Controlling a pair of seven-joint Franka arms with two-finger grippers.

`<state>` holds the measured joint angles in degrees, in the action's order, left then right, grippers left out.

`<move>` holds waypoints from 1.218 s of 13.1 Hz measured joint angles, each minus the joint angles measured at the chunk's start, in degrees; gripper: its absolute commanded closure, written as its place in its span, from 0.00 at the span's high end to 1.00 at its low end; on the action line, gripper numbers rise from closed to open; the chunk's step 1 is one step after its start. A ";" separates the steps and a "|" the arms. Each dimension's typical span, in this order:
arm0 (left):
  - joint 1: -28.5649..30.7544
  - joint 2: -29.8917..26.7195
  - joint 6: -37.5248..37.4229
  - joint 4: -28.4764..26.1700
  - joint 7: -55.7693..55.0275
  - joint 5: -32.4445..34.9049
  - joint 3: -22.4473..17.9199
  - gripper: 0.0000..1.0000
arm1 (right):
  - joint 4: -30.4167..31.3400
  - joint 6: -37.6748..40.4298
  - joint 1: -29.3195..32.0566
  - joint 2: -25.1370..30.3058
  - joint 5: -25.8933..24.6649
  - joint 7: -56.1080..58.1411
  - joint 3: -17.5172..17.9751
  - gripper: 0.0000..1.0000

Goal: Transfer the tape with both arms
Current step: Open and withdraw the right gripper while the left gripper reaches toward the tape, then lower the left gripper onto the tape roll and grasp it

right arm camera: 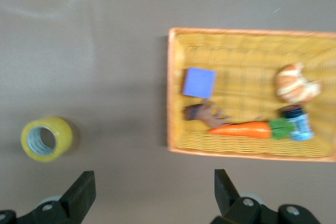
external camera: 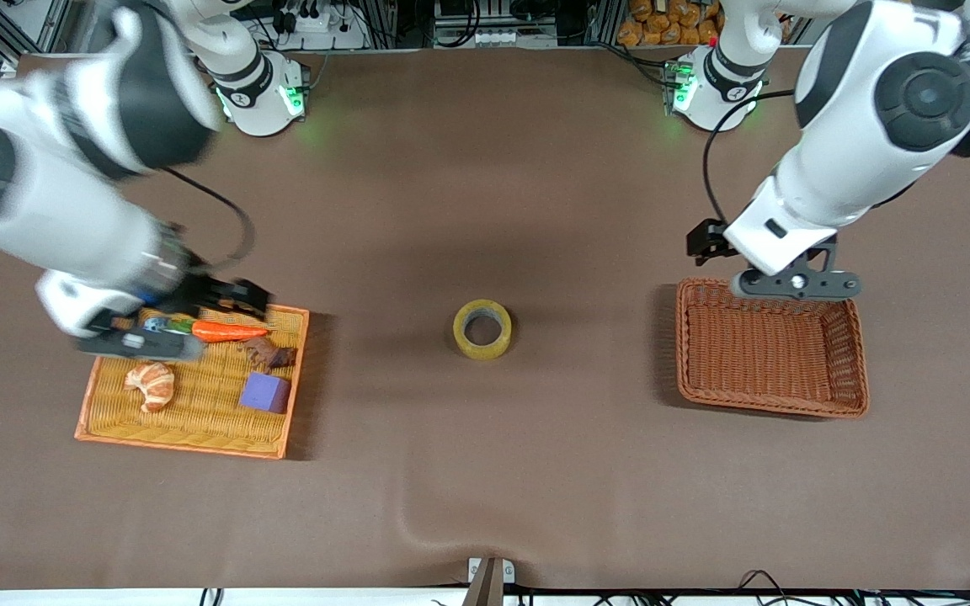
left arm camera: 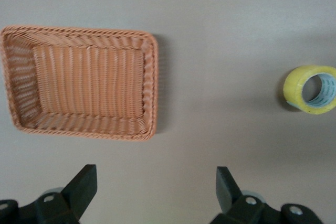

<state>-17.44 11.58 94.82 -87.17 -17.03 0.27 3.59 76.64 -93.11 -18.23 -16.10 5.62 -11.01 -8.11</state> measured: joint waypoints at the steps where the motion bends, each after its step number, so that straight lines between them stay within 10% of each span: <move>1: -1.21 1.21 1.51 0.04 -1.35 0.00 0.01 1.00 | 0.92 0.57 2.88 3.11 -1.88 7.03 -0.03 1.00; 8: -6.69 8.81 7.98 0.10 -7.12 0.00 0.04 1.00 | 10.87 5.32 12.30 15.43 -3.76 13.47 -0.33 1.00; 16: -9.30 15.63 17.48 0.14 -7.25 0.00 0.04 1.00 | 13.09 7.04 16.37 15.86 -3.76 17.46 -0.39 1.00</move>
<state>-26.75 27.21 112.30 -87.03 -24.28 0.27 3.62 89.73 -86.07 -1.86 -0.24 1.87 6.45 -8.51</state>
